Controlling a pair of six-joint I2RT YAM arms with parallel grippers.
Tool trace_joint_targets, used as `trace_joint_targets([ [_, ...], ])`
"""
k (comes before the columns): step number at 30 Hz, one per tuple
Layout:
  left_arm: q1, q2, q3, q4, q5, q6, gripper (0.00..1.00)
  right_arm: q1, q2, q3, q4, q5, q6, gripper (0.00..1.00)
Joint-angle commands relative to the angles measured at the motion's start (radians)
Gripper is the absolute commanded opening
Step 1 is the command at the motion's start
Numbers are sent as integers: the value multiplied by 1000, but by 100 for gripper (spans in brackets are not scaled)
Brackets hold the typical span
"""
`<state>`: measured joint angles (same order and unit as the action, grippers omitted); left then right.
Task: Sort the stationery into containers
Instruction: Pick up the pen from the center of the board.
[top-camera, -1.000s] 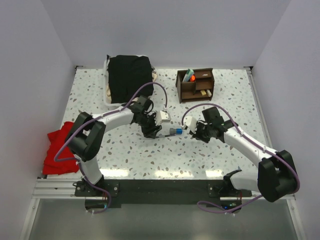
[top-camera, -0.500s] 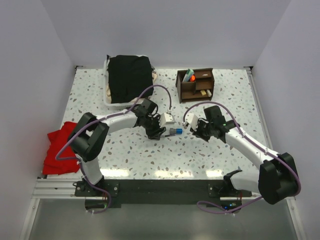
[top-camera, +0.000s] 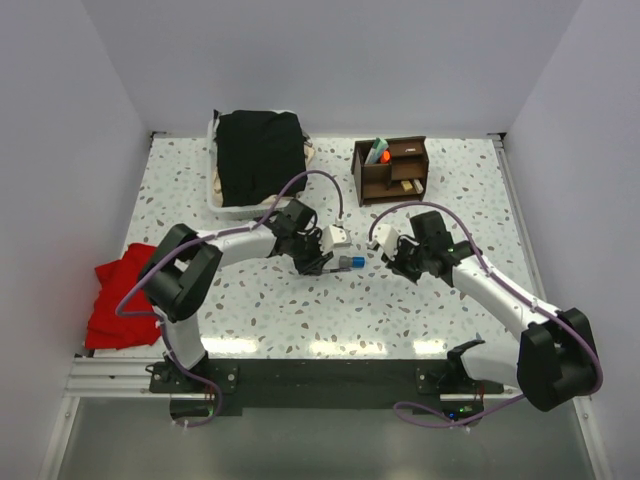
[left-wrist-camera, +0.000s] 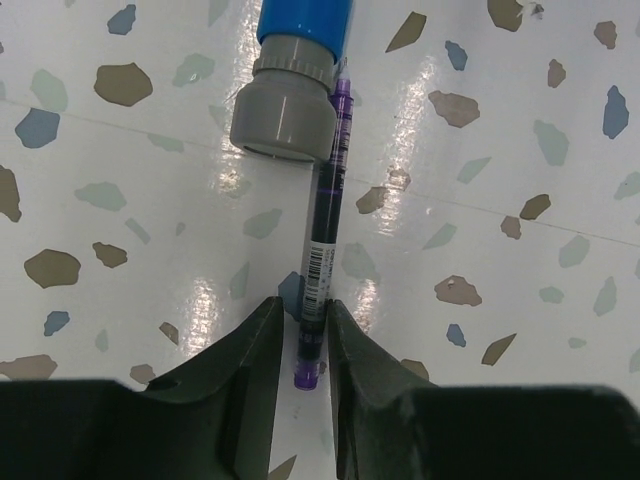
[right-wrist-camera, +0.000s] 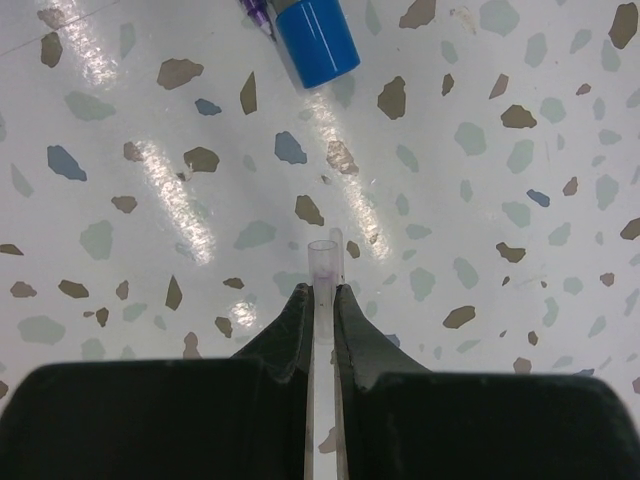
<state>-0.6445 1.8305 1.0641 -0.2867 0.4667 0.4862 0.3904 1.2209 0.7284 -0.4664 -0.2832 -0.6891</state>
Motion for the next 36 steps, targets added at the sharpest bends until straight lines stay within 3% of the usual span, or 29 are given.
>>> trace_joint_targets([
  [1,-18,21,-49,18,-13,-17,27,-8,-18,2,32,-17,17,0],
  [14,-60,12,-124,21,-91,-11,23,-16,-3,5,40,-20,20,0],
  [17,-58,23,-119,9,-86,-12,17,-16,2,6,44,-25,28,0],
  [20,-58,18,-119,-11,-66,-11,4,-15,5,17,38,-28,28,0],
  [21,-58,13,-116,-25,-50,-8,0,-16,3,22,32,-34,25,0],
  [28,-55,-144,-87,-179,68,97,0,-16,-20,63,-44,-146,-65,0],
  [36,-15,-163,-35,-333,307,123,0,-15,-14,5,-46,-278,-225,0],
])
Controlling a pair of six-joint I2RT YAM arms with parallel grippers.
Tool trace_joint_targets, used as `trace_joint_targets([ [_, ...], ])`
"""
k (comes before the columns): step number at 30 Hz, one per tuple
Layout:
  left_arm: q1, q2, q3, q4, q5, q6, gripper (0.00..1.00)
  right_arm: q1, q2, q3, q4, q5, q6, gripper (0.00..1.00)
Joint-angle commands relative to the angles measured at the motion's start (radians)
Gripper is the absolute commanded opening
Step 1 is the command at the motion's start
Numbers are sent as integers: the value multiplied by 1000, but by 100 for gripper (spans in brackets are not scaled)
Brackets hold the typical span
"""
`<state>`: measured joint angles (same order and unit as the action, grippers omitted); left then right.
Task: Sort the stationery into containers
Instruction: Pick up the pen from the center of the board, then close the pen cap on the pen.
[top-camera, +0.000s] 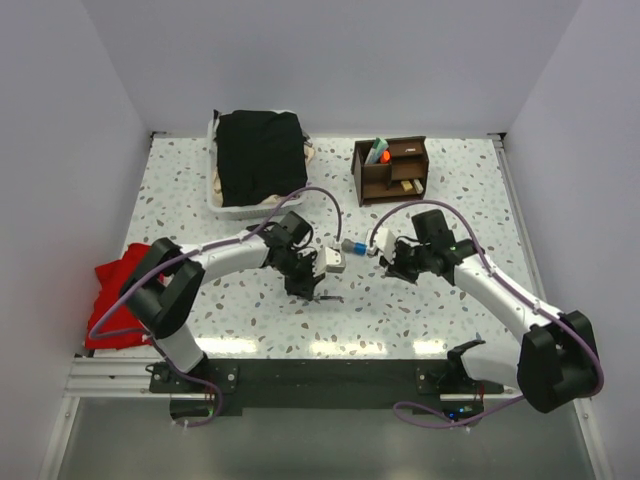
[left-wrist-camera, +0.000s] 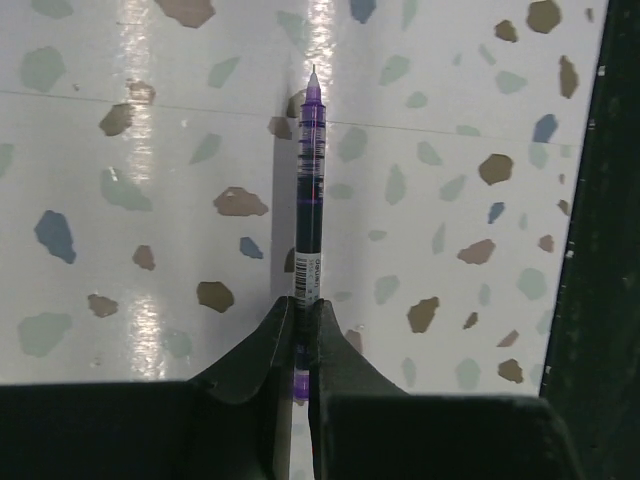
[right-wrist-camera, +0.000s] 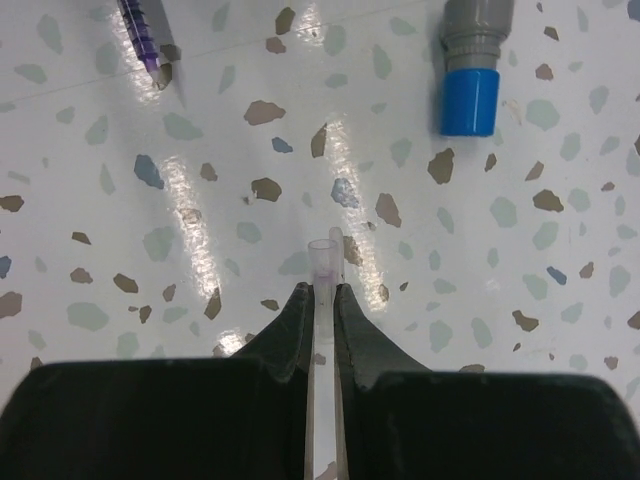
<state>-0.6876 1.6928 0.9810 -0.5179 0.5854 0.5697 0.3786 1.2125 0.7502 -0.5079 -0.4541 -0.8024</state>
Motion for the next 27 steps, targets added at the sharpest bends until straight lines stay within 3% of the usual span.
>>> trace_joint_targets([
  [1,49,-9,54,-134,217,59,0,-1,-1,-25,-4,-112,-147,0],
  [7,125,99,77,-224,376,125,0,6,7,-112,-12,-158,-383,0],
  [15,134,174,110,-272,451,157,0,62,79,-103,26,-190,-498,0],
  [27,134,211,87,-125,412,32,0,236,150,-118,167,-150,-396,0],
])
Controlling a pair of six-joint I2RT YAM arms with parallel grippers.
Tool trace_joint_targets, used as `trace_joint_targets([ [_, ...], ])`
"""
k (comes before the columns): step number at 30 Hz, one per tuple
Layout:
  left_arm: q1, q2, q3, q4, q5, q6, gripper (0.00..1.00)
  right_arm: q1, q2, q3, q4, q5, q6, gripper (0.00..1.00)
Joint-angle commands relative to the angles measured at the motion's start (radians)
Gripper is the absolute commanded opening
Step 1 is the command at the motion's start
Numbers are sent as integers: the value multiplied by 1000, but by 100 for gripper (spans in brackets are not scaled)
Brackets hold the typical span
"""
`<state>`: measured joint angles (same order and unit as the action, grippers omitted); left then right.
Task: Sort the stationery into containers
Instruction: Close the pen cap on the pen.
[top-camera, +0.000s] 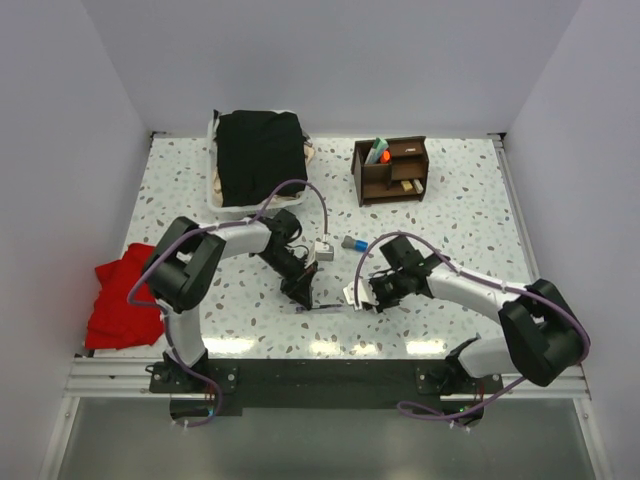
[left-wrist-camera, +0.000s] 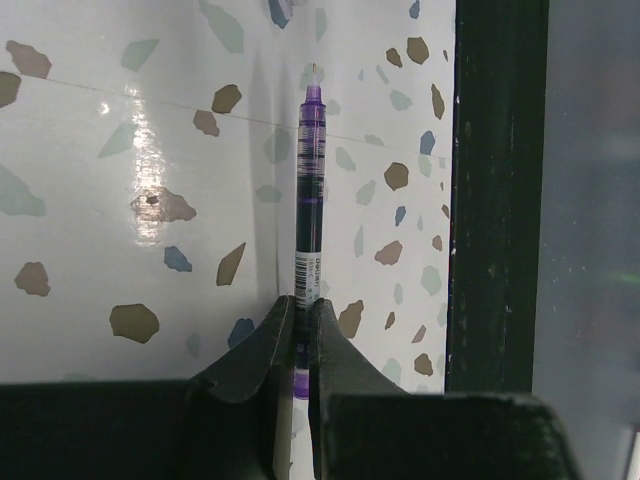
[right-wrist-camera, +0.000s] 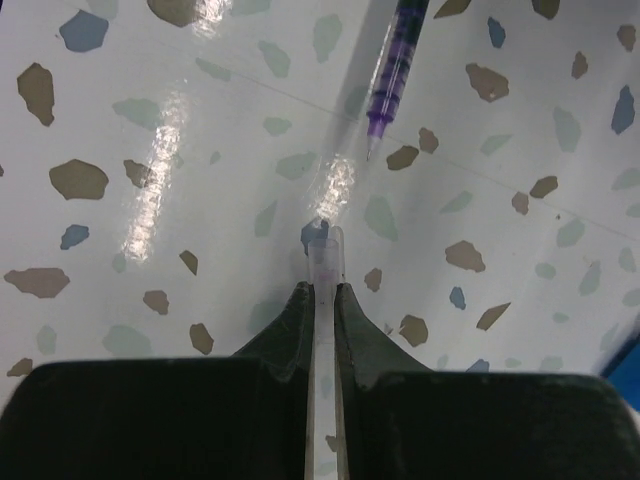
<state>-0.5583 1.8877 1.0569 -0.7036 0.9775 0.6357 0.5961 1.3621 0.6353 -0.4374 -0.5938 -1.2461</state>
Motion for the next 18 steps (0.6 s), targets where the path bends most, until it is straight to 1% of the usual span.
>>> trace_joint_targets([
  [1,3,22,11,67,15,-47,0,24,5,-3,103,-9,60,0],
  [7,5,59,5,107,-3,-105,0,40,11,1,149,28,99,0],
  [18,5,87,5,144,-23,-142,0,56,28,15,135,43,109,0],
])
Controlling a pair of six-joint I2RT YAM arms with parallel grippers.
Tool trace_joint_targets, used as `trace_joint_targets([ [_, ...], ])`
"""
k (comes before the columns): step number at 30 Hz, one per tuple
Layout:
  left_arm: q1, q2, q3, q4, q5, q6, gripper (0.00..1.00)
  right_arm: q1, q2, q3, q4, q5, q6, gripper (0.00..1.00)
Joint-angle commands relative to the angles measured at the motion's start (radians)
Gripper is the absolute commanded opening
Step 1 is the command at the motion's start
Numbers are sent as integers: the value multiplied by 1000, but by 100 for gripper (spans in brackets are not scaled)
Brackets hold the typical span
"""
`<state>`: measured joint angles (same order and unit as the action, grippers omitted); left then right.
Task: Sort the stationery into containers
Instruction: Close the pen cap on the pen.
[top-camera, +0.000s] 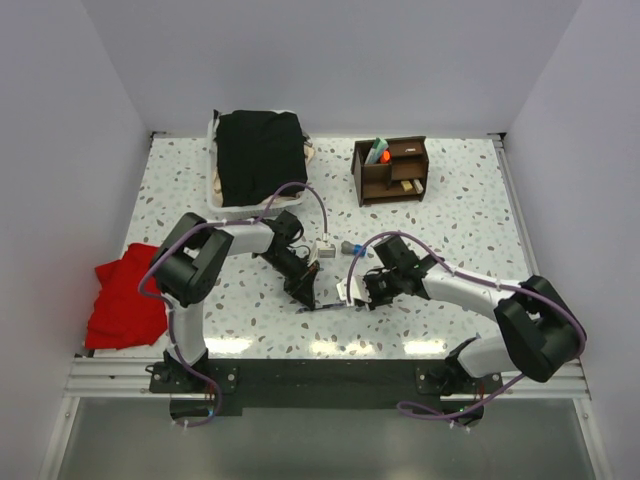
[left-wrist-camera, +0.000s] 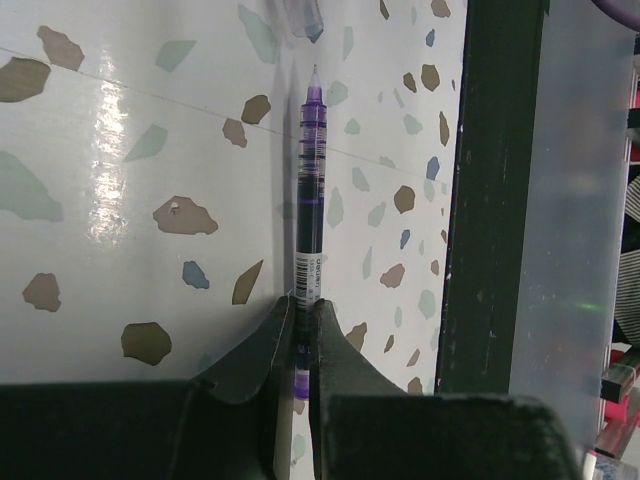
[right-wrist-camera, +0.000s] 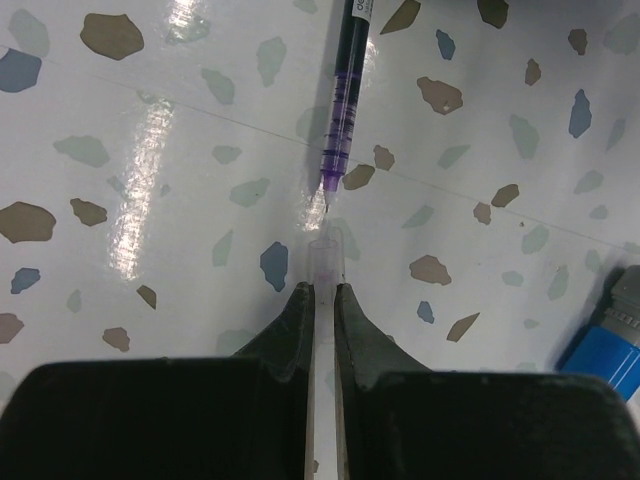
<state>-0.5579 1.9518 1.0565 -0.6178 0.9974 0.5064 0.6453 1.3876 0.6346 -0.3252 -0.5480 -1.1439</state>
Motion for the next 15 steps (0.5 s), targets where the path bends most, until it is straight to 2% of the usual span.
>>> trace_joint_targets([
  [1,3,24,5,58,-43,-14,0,7,4,17,23,-3,9,0],
  [15,3,50,37,64,-45,-32,0,10,17,37,20,6,29,0],
])
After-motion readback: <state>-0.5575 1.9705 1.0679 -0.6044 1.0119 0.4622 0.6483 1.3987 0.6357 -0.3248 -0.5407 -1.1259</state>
